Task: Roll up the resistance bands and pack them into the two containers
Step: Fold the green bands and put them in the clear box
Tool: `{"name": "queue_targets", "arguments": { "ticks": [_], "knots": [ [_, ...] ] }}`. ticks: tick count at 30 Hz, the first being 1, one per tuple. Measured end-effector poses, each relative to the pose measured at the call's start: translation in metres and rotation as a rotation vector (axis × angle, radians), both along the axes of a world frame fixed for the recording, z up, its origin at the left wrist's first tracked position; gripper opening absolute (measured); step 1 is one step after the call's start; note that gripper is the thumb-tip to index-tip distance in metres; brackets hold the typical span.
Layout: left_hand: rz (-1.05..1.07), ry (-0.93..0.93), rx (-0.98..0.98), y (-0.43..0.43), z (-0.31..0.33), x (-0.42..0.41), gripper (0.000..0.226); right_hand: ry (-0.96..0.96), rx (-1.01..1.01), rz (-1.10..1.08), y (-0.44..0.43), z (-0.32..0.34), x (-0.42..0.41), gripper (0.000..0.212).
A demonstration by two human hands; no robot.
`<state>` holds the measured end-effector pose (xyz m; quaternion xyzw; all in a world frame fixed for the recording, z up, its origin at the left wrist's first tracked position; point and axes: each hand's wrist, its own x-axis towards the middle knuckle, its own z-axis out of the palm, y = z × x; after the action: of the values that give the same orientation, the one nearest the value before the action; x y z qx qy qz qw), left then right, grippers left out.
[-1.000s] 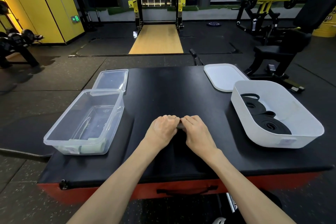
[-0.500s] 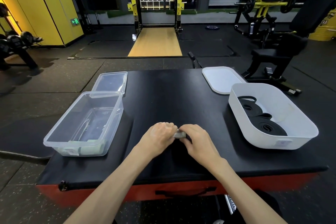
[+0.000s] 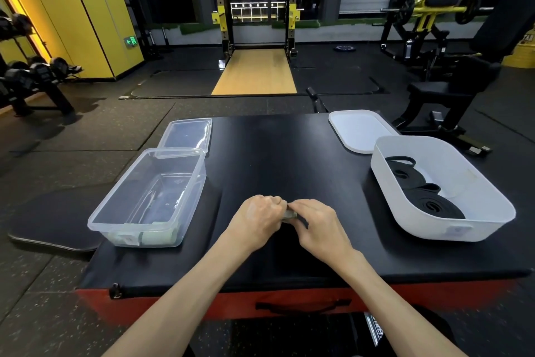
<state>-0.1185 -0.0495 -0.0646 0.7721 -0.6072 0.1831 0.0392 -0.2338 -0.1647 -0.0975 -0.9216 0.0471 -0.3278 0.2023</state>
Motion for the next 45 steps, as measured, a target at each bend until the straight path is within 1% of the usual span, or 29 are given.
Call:
{"name": "queue_targets", "arguments": {
  "ticks": [2, 6, 8, 10, 12, 15, 16, 17, 18, 19, 20, 22, 26, 28, 30, 32, 34, 36, 40, 42, 45],
  "knots": [
    [-0.01, 0.002, 0.005, 0.006, 0.002, -0.001, 0.041, -0.002, 0.001, 0.024, 0.005, -0.001, 0.002, 0.025],
    [0.002, -0.028, -0.064, 0.023, 0.008, 0.009, 0.038, -0.056, 0.049, 0.057, 0.015, 0.004, 0.009, 0.031],
    [0.032, -0.036, -0.097, 0.033, 0.016, 0.02, 0.037, -0.096, 0.083, 0.042, 0.021, 0.003, 0.011, 0.036],
    [0.046, -0.021, -0.153, 0.047, 0.026, 0.036, 0.037, -0.098, 0.067, 0.015, 0.025, 0.002, 0.014, 0.036],
    [0.05, -0.022, -0.224, 0.063, 0.039, 0.055, 0.037, -0.039, -0.004, -0.031, 0.026, -0.002, 0.017, 0.033],
    [0.074, -0.038, -0.341, 0.089, 0.06, 0.082, 0.037, 0.15, -0.157, -0.135, 0.03, -0.008, 0.026, 0.04],
    [0.087, -0.045, -0.36, 0.098, 0.065, 0.09, 0.036, 0.234, -0.173, -0.164, 0.032, -0.01, 0.028, 0.047],
    [0.11, -0.048, -0.358, 0.107, 0.068, 0.098, 0.036, 0.318, -0.177, -0.181, 0.035, -0.011, 0.03, 0.058],
    [0.142, -0.054, -0.344, 0.115, 0.069, 0.105, 0.038, 0.389, -0.178, -0.181, 0.037, -0.012, 0.032, 0.069],
    [0.186, -0.05, -0.311, 0.123, 0.07, 0.111, 0.04, 0.441, -0.166, -0.184, 0.038, -0.012, 0.032, 0.073],
    [0.235, -0.046, -0.28, 0.13, 0.069, 0.116, 0.041, 0.474, -0.16, -0.188, 0.038, -0.012, 0.033, 0.07],
    [0.326, -0.044, -0.231, 0.144, 0.065, 0.127, 0.035, 0.512, -0.17, -0.196, 0.036, -0.012, 0.033, 0.058],
    [0.403, -0.014, -0.115, 0.159, 0.05, 0.138, 0.035, 0.523, -0.137, -0.191, 0.035, -0.015, 0.033, 0.054],
    [0.39, -0.009, -0.008, 0.159, 0.043, 0.137, 0.04, 0.529, -0.106, -0.182, 0.036, -0.015, 0.033, 0.054],
    [0.345, -0.052, 0.061, 0.154, 0.041, 0.135, 0.042, 0.526, -0.086, -0.177, 0.036, -0.013, 0.033, 0.054],
    [0.34, -0.068, 0.124, 0.145, 0.047, 0.135, 0.033, 0.533, -0.085, -0.18, 0.037, -0.012, 0.033, 0.053],
    [0.42, -0.073, 0.241, 0.136, 0.05, 0.139, 0.022, 0.549, -0.098, -0.181, 0.038, -0.01, 0.033, 0.053],
    [0.445, -0.025, 0.328, 0.127, 0.05, 0.141, 0.021, 0.554, -0.088, -0.187, 0.039, -0.008, 0.032, 0.053],
    [0.41, -0.023, 0.427, 0.116, 0.043, 0.139, 0.017, 0.552, -0.055, -0.184, 0.04, -0.006, 0.03, 0.053],
    [0.395, -0.027, 0.446, 0.118, 0.04, 0.141, 0.015, 0.547, -0.06, -0.183, 0.04, -0.006, 0.03, 0.052],
    [0.364, 0.004, 0.486, 0.123, 0.04, 0.145, 0.037, 0.549, -0.058, -0.18, 0.041, -0.005, 0.031, 0.052]
  ]
}}
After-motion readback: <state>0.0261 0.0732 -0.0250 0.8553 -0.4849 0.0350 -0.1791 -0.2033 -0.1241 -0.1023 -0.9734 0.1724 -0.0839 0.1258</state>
